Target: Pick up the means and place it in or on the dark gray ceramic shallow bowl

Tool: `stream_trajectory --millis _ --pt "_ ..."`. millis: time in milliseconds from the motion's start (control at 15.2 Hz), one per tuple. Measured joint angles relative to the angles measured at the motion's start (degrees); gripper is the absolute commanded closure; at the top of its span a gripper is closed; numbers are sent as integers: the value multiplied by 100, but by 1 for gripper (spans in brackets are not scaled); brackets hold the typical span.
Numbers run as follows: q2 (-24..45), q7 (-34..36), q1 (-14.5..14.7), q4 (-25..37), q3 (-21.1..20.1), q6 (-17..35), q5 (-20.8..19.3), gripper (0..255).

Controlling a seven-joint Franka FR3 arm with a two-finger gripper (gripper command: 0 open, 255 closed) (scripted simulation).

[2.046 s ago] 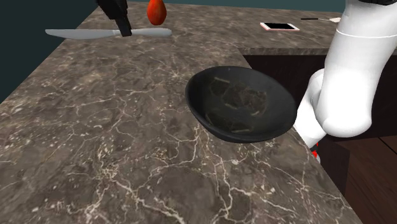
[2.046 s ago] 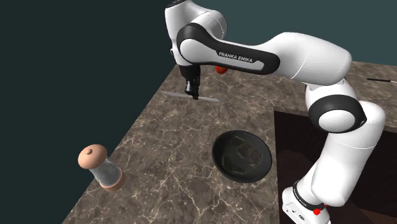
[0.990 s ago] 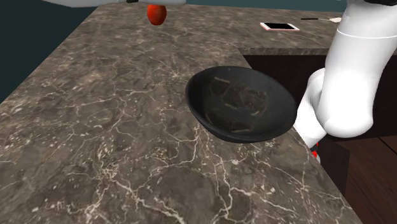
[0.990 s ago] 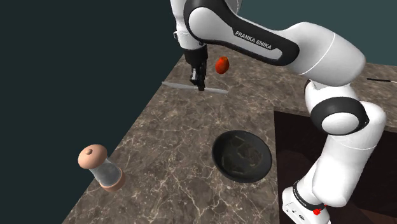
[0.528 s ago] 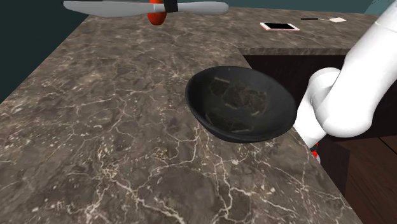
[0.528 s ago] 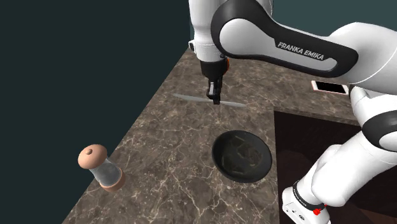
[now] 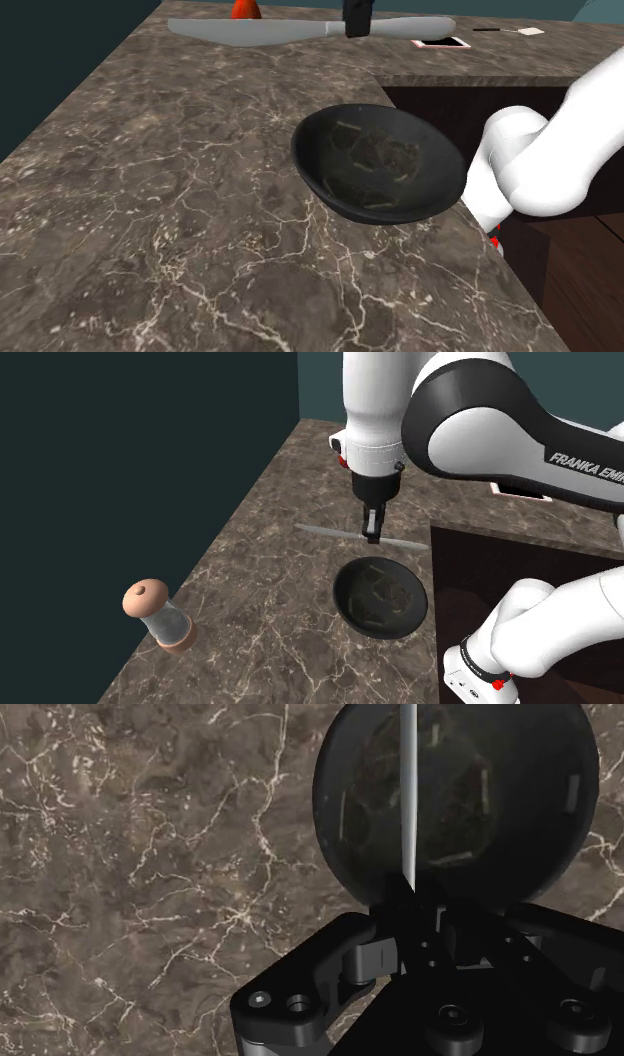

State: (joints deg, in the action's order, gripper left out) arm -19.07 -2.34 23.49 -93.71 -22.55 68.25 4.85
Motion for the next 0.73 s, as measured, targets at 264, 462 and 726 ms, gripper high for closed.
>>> stream_trajectory --millis 264,462,726 --pt "-618 207 146 -452 -64 -119 286 255" --pt "-998 287 233 -770 -73 -155 445 255" --pt "-1199 276 276 -1225 -83 103 511 255"
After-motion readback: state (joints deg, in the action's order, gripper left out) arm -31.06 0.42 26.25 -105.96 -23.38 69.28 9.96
